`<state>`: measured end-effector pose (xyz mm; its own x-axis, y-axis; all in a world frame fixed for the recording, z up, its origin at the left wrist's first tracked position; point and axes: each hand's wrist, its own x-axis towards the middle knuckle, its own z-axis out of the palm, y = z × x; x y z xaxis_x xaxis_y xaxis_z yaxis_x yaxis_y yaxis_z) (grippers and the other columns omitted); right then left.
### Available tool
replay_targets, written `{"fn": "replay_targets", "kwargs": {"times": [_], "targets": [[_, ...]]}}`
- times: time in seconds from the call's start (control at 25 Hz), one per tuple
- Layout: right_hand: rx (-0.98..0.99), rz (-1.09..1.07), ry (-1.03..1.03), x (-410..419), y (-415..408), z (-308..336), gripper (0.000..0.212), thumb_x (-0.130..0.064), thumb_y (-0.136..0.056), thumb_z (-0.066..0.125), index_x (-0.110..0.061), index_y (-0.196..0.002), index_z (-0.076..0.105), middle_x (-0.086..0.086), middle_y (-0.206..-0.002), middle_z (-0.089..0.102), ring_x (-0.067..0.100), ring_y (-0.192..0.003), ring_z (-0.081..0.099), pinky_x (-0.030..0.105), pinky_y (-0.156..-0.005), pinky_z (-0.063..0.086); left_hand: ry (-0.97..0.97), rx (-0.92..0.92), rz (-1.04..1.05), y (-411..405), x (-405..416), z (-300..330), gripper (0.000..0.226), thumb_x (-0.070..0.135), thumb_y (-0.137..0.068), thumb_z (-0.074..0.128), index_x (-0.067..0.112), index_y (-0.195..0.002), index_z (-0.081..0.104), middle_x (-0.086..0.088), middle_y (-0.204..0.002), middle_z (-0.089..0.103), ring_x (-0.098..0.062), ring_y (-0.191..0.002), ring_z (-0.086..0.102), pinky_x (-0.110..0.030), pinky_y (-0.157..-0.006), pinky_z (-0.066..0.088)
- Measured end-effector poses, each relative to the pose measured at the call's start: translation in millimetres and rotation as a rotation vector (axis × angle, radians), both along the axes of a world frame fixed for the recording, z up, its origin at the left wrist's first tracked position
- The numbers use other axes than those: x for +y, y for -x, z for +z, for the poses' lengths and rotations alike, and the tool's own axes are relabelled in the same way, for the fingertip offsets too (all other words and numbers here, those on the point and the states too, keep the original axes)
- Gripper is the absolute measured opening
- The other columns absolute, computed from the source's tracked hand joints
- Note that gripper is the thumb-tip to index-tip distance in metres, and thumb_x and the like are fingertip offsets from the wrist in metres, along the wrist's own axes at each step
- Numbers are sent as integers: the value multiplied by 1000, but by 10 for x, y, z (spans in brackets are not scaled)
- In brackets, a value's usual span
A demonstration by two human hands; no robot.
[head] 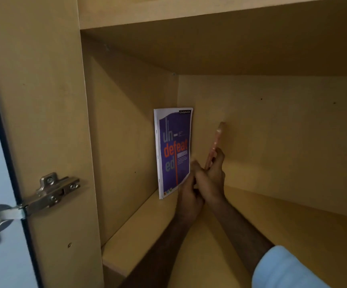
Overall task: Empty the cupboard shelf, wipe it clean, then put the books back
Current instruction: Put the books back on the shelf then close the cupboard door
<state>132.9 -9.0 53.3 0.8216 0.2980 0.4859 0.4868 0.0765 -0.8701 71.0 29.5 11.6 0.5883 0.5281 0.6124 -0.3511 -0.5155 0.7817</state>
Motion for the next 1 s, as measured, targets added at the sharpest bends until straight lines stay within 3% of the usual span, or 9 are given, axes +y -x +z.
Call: {"fn": "replay_targets", "kwargs": {"times": [0.08, 0.2, 0.28, 0.36, 0.52, 0.72, 0.8, 0.92, 1.0], "targets": [[49, -132, -24, 8, -51, -15, 60, -27, -99, 55, -37, -150, 25, 10, -123, 67, 27, -92, 68, 39, -77, 59, -69, 128, -68, 89, 196, -165, 39, 5, -88, 69, 27, -120, 63, 19, -112, 66, 11, -107, 60, -12, -82, 50], [59, -152, 39, -3, -93, -43, 73, -10, -96, 55, -35, -156, 20, 14, -131, 63, 34, -108, 66, 34, -84, 55, 89, 119, 318, 191, 563, -305, 25, 22, -78, 74, 19, -99, 62, 2, -92, 67, -5, -90, 64, -34, -79, 55], [44, -117, 123, 14, -37, -155, 86, -1, -91, 58, -35, -158, 16, 9, -134, 61, 29, -113, 64, 25, -80, 49, 153, 144, 549, 165, 752, -315, 36, 19, -80, 78, 9, -107, 57, -11, -106, 63, -27, -103, 61, -45, -87, 54], [12, -126, 195, 42, 67, -354, 91, -1, -92, 59, -38, -159, 10, 7, -137, 60, 26, -117, 63, 26, -84, 53, 200, 190, 507, 112, 826, -282, 45, 12, -84, 78, 2, -118, 51, -16, -118, 60, -32, -111, 60, -42, -88, 55], [-33, -226, 299, 156, 101, -651, 97, -11, -95, 60, -48, -154, -8, 10, -126, 66, 28, -103, 69, 44, -84, 61, 238, 198, 375, 11, 971, -273, 47, 10, -93, 68, 7, -133, 46, -12, -127, 62, -25, -110, 63, -34, -83, 55], [-171, -195, 471, 219, 42, -587, 91, -19, -95, 58, -41, -159, -4, 10, -129, 64, 30, -109, 65, 42, -92, 55, 180, 241, 316, -160, 1125, -405, 48, 5, -96, 60, 13, -142, 48, -9, -131, 64, -28, -116, 64, -39, -95, 54], [-234, -131, 565, 284, 45, -547, 91, -24, -95, 60, -38, -159, -3, 9, -137, 58, 31, -112, 64, 42, -94, 54, 224, 220, 201, -178, 1025, -465, 52, 7, -96, 59, 27, -142, 46, 1, -129, 65, -16, -110, 67, -40, -93, 57], [-298, -91, 626, 411, 20, -504, 99, -24, -94, 62, -43, -155, -14, 5, -150, 46, 28, -113, 63, 46, -94, 57, 239, 196, 68, -159, 863, -462, 51, 7, -96, 63, 37, -133, 43, 15, -119, 64, 7, -100, 64, -18, -82, 57], [-295, -68, 644, 486, -47, -483, 97, -26, -96, 61, -43, -154, -15, 6, -153, 42, 28, -118, 61, 47, -96, 56, 262, 182, 26, -155, 870, -459, 49, 10, -94, 67, 40, -125, 46, 20, -114, 63, 12, -96, 64, -16, -82, 56]]}}
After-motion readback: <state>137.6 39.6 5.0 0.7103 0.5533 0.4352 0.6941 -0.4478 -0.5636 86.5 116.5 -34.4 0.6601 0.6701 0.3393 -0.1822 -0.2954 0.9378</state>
